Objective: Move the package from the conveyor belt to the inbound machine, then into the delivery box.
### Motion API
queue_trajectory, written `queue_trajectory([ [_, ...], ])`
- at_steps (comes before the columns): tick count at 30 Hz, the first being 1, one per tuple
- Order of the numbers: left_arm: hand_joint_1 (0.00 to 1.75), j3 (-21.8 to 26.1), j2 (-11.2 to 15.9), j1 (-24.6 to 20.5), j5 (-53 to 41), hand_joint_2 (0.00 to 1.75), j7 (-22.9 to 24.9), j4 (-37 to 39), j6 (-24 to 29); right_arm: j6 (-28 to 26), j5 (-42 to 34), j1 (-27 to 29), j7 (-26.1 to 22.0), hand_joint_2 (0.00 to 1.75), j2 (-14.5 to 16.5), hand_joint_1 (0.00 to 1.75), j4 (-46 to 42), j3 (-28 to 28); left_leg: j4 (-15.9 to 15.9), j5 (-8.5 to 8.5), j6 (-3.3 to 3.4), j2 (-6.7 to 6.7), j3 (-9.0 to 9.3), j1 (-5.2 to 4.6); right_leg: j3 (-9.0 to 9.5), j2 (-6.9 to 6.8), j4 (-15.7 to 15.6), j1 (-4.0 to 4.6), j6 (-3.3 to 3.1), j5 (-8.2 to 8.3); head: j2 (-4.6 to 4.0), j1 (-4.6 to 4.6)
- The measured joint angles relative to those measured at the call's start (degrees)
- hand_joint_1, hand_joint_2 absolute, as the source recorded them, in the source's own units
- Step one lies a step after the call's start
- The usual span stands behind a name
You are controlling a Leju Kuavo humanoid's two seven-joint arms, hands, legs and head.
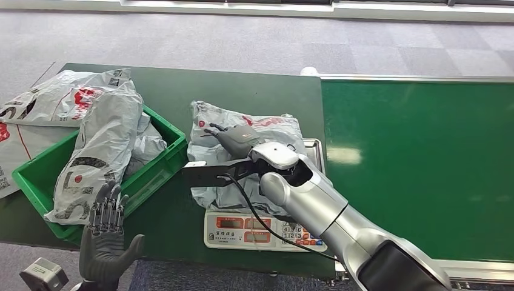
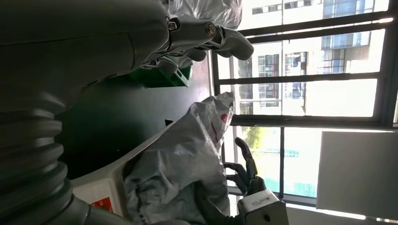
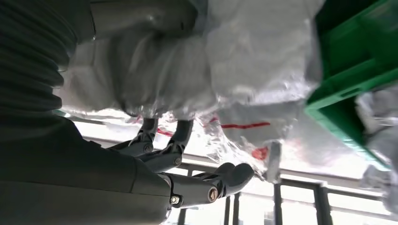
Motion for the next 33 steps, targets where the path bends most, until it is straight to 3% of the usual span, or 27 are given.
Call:
queue_trajectory([
  [8,0.00,1.8,-1.5,0.8,-0.4,1.75,-0.2,-1.7,0.1,0.6,-0.9,-1.2,-1.6,1.75,2.7,0.00,1.9,0.6,0.0,0.00,0.00,0.06,-0.01,0.00,-0.04,0.06,0.0,0.00,-0.02,0.01,0.00,0.00],
  [33,0.00,3.6,-3.1,1.6,-1.8,1.75,-0.4,-2.2,-1.7,0.4,-3.2,-1.9,-3.2,1.75,4.3,0.00,4.2,0.7,0.0,0.01,0.00,0.07,0.00,0.00,-0.04,0.07,0.0,0.00,-0.04,0.03,0.00,0.00],
])
